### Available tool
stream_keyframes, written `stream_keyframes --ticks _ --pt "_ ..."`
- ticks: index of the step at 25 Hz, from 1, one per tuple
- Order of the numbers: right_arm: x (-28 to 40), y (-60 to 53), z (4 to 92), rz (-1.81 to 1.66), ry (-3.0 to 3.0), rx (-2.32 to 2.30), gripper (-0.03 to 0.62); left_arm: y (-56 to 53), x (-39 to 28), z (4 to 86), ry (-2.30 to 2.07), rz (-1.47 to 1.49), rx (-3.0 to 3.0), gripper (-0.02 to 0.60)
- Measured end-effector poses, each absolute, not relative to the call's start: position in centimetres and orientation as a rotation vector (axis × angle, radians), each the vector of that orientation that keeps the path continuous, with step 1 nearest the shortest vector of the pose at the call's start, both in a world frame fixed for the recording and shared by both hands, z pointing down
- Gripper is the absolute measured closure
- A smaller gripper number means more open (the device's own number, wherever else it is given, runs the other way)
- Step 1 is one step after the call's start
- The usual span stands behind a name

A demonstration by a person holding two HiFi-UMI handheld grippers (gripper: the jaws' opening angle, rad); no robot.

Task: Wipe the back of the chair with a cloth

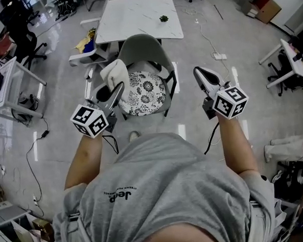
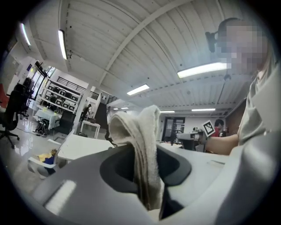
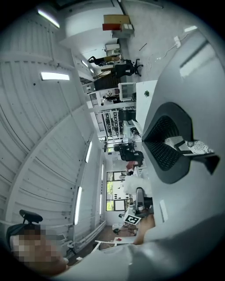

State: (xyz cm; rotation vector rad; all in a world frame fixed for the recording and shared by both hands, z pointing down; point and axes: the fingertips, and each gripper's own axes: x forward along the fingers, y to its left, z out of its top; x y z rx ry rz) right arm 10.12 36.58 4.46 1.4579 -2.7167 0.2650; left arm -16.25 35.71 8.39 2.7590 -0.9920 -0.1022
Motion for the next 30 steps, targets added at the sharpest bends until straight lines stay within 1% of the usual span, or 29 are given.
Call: stream_keyframes --ticks 8,13,17,21,27,30 --pt "5.8 25.7 4.3 0.301 -2.64 1.593 0.594 21.9 -19.8 8.1 -0.84 -0.064 2.814 0.43" --pt "5.7 21.0 5.6 0.337 -2.604 1.594 0.594 16.7 -19.8 9.7 -0.816 -0.053 2.784 0.43" --pt "7.1 17.9 7.0 0.373 -2.609 1.554 0.594 13.6 -18.6 11.3 -0.853 -0.017 2.747 0.43" --pt "10.4 14.4 8.6 0.404 -2.645 1.486 0.594 11.1 -15.9 13.1 -0.945 0.034 2.706 0.43" --pt "16.0 7.6 11.0 0.42 -2.739 1.262 0.594 7.9 -11.3 16.4 -1.194 0.125 2.524 0.43" --pt "17.0 4.4 12.1 0.417 -2.753 1.156 0.594 6.4 -10.2 18.3 -1.292 0.144 2.41 0.43"
